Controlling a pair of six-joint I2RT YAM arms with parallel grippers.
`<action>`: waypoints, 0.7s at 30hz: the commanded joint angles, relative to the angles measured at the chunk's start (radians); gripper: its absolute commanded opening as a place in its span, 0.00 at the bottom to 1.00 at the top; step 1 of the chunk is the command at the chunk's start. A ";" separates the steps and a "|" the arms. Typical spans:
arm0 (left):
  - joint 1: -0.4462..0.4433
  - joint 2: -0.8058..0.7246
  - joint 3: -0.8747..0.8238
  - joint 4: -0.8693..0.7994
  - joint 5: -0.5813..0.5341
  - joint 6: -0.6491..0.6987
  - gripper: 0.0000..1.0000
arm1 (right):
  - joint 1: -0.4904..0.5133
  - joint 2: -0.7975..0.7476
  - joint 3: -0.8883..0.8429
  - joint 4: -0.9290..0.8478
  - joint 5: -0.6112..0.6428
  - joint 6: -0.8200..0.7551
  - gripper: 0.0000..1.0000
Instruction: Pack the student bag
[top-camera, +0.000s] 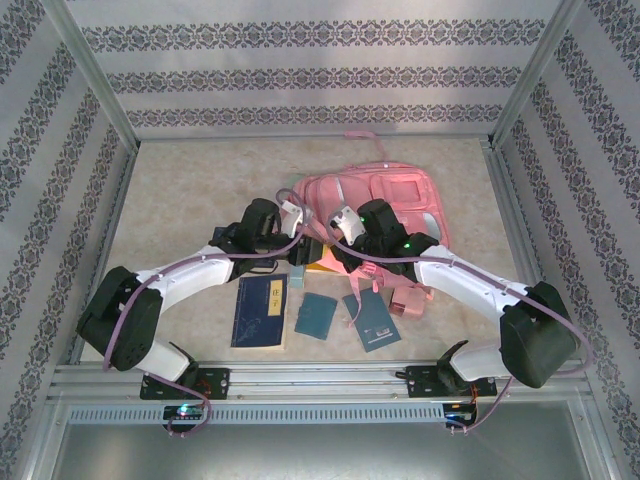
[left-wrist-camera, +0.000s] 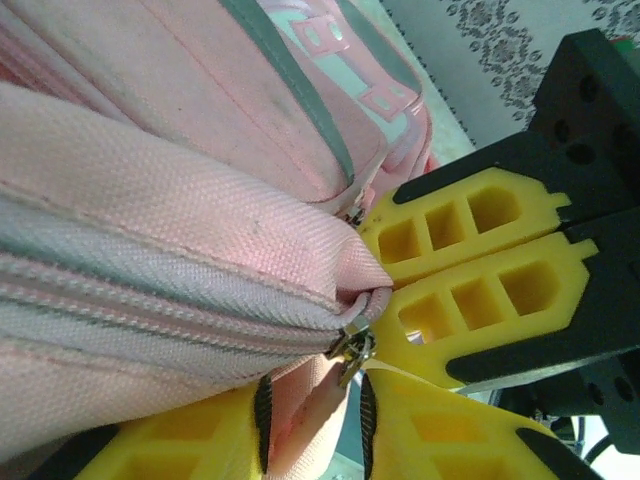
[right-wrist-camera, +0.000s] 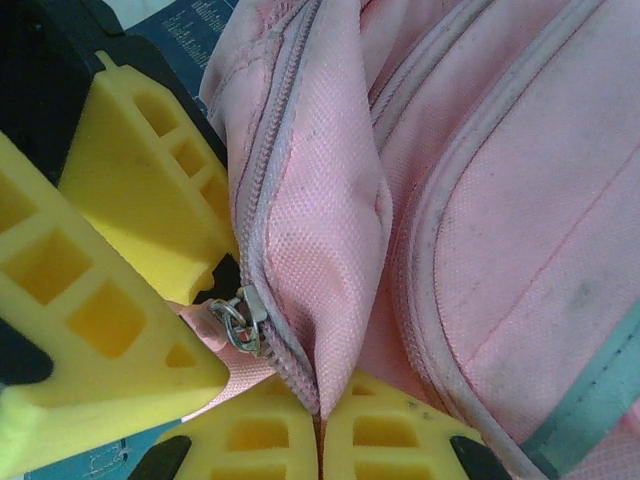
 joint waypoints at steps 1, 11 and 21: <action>-0.023 0.008 0.045 -0.078 -0.048 0.096 0.20 | -0.007 0.000 0.053 0.041 -0.051 0.040 0.00; -0.023 -0.081 0.052 -0.201 -0.185 0.183 0.00 | -0.011 -0.022 0.025 0.009 -0.023 -0.005 0.00; -0.019 -0.163 0.044 -0.339 -0.340 0.226 0.00 | -0.007 -0.058 -0.011 -0.028 0.035 -0.078 0.00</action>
